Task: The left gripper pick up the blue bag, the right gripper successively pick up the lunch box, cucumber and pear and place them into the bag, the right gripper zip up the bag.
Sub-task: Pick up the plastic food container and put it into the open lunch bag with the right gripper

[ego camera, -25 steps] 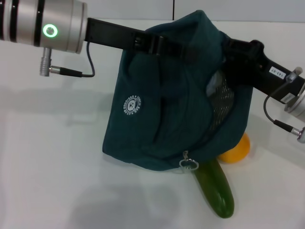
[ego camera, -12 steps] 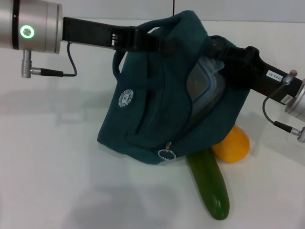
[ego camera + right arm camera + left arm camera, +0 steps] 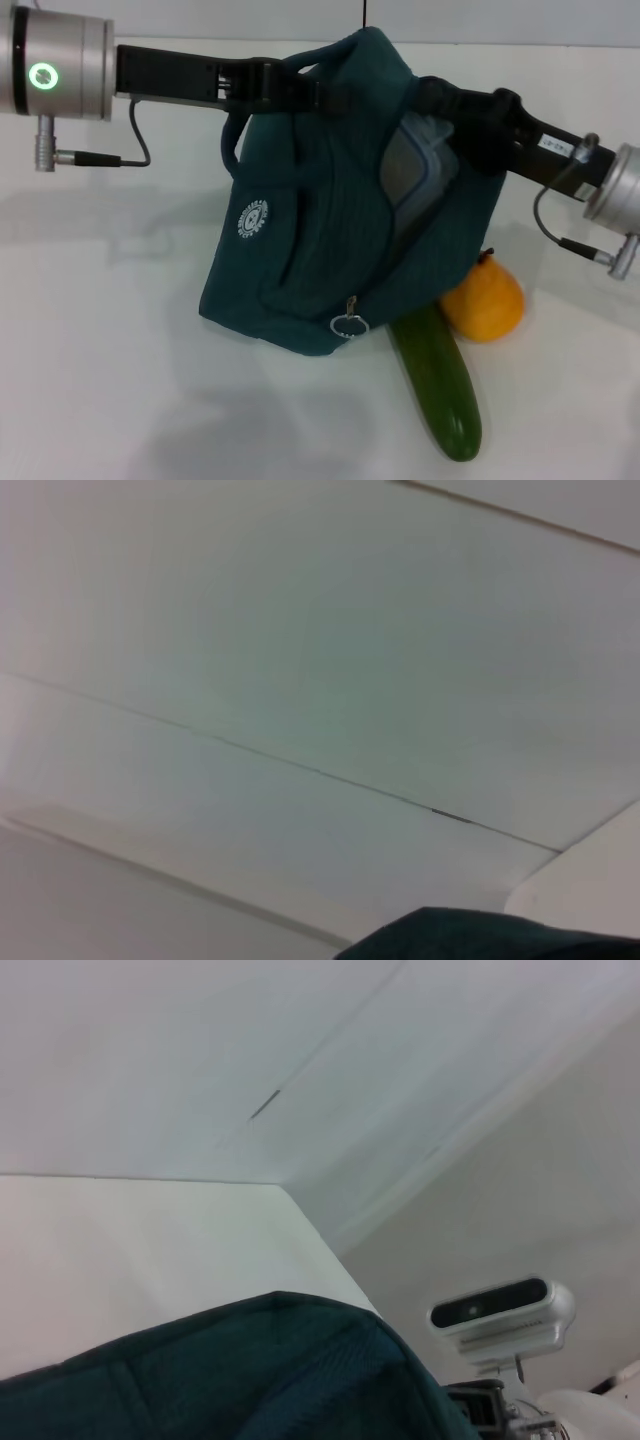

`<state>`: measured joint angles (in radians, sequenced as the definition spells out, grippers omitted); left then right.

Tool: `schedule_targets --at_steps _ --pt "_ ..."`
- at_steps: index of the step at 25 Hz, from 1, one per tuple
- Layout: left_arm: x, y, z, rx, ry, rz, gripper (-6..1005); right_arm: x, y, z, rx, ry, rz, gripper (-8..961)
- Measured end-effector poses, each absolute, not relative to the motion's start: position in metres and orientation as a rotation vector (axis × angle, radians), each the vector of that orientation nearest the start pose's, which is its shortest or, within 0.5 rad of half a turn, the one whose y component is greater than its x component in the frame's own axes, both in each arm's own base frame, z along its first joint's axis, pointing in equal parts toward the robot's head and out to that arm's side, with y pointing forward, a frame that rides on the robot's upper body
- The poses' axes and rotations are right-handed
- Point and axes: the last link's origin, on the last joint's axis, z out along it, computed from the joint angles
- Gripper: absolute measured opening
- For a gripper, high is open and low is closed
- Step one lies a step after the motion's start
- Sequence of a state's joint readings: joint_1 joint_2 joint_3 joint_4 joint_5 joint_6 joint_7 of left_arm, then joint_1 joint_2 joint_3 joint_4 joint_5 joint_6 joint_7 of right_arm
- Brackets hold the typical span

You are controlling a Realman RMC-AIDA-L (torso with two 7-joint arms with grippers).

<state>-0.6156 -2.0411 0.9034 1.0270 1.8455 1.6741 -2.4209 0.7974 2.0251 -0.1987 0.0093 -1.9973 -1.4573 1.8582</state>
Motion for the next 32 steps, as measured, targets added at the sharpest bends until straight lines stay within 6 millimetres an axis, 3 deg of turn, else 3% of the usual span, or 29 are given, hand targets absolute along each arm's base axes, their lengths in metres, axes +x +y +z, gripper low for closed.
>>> schedule_targets --at_steps 8,17,32 --pt "-0.169 0.364 0.051 -2.704 -1.413 -0.825 57 0.184 0.38 -0.049 -2.284 1.727 1.391 94" --pt "-0.17 0.365 0.05 -2.708 -1.402 -0.826 56 0.179 0.385 -0.049 -2.359 1.662 1.313 95" --pt "-0.172 0.364 0.052 -2.701 -1.405 -0.826 57 0.189 0.397 -0.045 -2.355 1.594 1.172 133"
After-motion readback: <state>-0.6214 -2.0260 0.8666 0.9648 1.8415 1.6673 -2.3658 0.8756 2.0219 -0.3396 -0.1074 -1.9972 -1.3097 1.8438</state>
